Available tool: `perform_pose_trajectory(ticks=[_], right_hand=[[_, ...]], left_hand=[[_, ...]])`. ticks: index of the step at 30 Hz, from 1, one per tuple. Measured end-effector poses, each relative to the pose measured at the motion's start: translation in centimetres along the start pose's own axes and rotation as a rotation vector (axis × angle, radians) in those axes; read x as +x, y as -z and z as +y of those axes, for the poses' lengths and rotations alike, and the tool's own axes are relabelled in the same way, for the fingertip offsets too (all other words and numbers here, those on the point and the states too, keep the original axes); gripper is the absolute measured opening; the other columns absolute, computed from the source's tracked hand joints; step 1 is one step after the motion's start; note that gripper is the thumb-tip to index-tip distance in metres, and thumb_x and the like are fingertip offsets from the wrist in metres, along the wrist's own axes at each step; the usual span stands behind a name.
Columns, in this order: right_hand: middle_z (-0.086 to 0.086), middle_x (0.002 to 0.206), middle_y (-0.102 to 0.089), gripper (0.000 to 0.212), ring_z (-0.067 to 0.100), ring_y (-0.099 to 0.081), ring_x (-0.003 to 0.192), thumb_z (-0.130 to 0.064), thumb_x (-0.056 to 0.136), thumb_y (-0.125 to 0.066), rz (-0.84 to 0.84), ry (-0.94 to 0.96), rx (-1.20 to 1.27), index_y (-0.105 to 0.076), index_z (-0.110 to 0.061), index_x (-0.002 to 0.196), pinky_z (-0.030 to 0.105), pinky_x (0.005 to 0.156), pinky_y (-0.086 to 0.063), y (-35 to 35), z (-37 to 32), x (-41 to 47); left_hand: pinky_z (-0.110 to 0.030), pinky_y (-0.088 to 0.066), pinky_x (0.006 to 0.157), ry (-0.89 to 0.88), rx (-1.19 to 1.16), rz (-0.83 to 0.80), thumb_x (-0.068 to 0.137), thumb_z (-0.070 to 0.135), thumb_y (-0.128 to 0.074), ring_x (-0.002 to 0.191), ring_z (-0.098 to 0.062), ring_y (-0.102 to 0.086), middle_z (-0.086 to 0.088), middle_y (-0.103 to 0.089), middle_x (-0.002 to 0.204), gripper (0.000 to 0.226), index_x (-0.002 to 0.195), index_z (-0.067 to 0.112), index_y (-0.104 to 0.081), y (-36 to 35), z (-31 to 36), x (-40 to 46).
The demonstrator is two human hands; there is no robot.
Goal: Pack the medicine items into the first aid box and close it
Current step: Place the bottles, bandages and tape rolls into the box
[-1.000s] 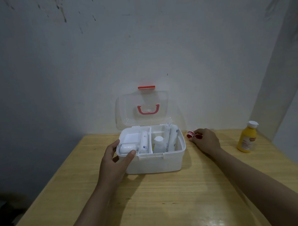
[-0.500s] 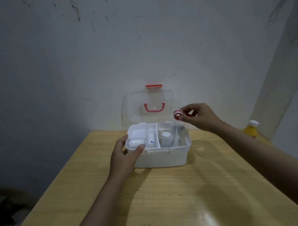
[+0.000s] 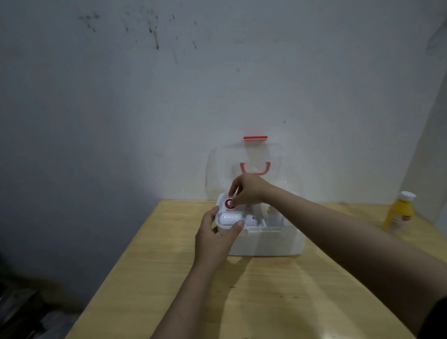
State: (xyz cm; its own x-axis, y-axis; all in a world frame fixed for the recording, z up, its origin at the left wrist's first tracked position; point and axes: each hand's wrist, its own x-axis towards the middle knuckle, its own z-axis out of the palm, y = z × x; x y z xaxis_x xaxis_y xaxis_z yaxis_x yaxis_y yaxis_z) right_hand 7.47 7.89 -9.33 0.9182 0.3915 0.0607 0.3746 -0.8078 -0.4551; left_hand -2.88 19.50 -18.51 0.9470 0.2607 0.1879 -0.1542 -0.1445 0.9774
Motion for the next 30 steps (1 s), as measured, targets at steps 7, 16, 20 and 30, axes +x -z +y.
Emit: perform_pose_trajectory(ticks=[7, 16, 20, 30], right_hand=[[0.007, 0.103, -0.072, 0.029, 0.021, -0.065, 0.091, -0.022, 0.079, -0.071, -0.058, 0.049, -0.03, -0.072, -0.01, 0.105, 0.028, 0.078, -0.05, -0.5, -0.3, 0.4], [0.009, 0.101, -0.071, 0.034, 0.019, -0.065, 0.083, -0.017, 0.072, -0.079, 0.081, 0.058, 0.02, -0.069, -0.006, 0.103, 0.024, 0.076, -0.054, -0.3, 1.2, 0.0], [0.008, 0.095, -0.072, 0.03, 0.018, -0.063, 0.079, -0.018, 0.07, -0.081, 0.076, 0.05, 0.012, -0.072, -0.006, 0.097, 0.022, 0.069, -0.051, 0.2, 1.4, -0.3], [0.009, 0.103, -0.072, 0.025, 0.012, -0.061, 0.081, -0.015, 0.078, -0.074, 0.277, 0.033, 0.094, -0.071, -0.006, 0.101, 0.019, 0.075, -0.047, 2.7, 3.1, -3.0]], left_hand=[[-0.026, -0.056, 0.078, -0.011, -0.027, 0.012, 0.073, 0.03, -0.079, 0.092, 0.001, -0.062, 0.019, -0.062, 0.107, 0.053, 0.12, 0.029, -0.056, 0.1, 0.1, 0.0], [-0.019, -0.055, 0.069, -0.004, -0.02, 0.009, 0.073, 0.032, -0.079, 0.093, -0.001, -0.06, 0.019, -0.059, 0.108, 0.057, 0.123, 0.029, -0.053, 0.0, 0.4, -0.1], [-0.024, -0.055, 0.075, 0.002, -0.015, 0.013, 0.072, 0.034, -0.079, 0.099, -0.003, -0.059, 0.014, -0.059, 0.114, 0.061, 0.126, 0.028, -0.052, 0.1, 0.3, -0.1], [-0.025, -0.056, 0.075, -0.018, -0.008, 0.009, 0.072, 0.033, -0.079, 0.102, -0.011, -0.061, 0.009, -0.059, 0.121, 0.061, 0.127, 0.027, -0.052, 0.2, 0.0, 0.1]])
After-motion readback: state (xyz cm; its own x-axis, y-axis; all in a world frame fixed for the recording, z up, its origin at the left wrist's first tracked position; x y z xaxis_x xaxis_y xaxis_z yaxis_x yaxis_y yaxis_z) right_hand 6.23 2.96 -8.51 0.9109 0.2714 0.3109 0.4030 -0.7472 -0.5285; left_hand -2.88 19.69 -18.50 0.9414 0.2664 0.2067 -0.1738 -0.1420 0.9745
